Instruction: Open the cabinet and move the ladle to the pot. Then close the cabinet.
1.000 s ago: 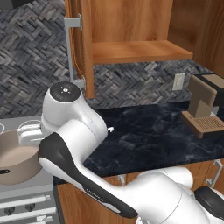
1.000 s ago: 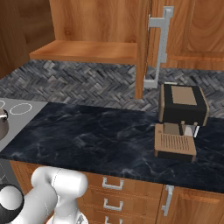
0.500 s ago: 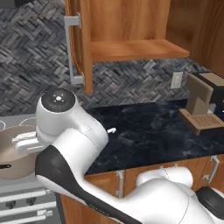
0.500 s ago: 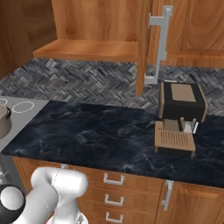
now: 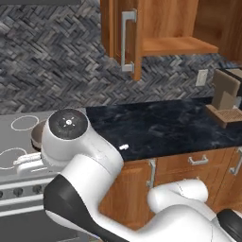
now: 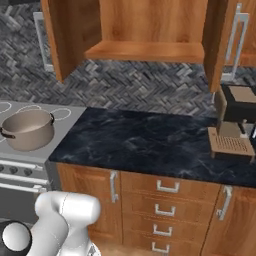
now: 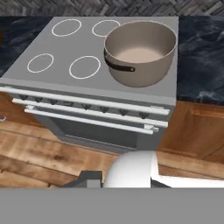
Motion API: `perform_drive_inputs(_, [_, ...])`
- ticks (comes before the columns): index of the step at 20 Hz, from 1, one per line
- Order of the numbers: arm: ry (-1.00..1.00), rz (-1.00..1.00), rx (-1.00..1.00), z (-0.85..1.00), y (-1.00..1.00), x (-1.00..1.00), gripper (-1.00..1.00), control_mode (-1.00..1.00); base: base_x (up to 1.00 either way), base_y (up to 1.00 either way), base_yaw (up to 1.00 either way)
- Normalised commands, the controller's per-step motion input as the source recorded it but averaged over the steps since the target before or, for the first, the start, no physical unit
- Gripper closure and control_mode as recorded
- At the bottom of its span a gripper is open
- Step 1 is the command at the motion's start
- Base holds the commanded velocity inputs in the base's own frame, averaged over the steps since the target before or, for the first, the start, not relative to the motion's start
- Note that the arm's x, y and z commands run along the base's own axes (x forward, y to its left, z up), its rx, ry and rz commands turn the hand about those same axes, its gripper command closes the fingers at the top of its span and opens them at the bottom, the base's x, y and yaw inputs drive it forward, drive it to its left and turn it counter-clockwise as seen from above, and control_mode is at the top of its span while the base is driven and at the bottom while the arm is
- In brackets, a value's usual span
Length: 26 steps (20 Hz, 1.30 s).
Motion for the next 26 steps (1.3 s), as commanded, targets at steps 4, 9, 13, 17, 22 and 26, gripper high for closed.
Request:
perform_drive_inputs(4, [0.00,0.00,0.00,0.00,0.00,0.00,1.00,1.00,0.49,0.83,0.00])
perform_drive_inputs(9, [0.00,0.00,0.00,0.00,0.00,0.00,1.00,1.00,0.51,0.74,0.00])
perform_drive_inputs(13, [0.00,0.00,0.00,0.00,0.00,0.00,1.00,1.00,0.20,0.53,0.00])
perform_drive_inputs(17, [0.06,-0.17,0.00,0.00,-0.37,0.37,1.00,-1.00,0.00,0.00,0.00])
perform_drive_inputs(22, [0.12,-0.30,0.00,0.00,-0.98,0.64,1.00,-1.00,0.00,0.00,0.00])
perform_drive_inputs(26, [0.04,-0.32,0.00,0.00,-1.00,0.40,1.00,-1.00,0.00,0.00,0.00])
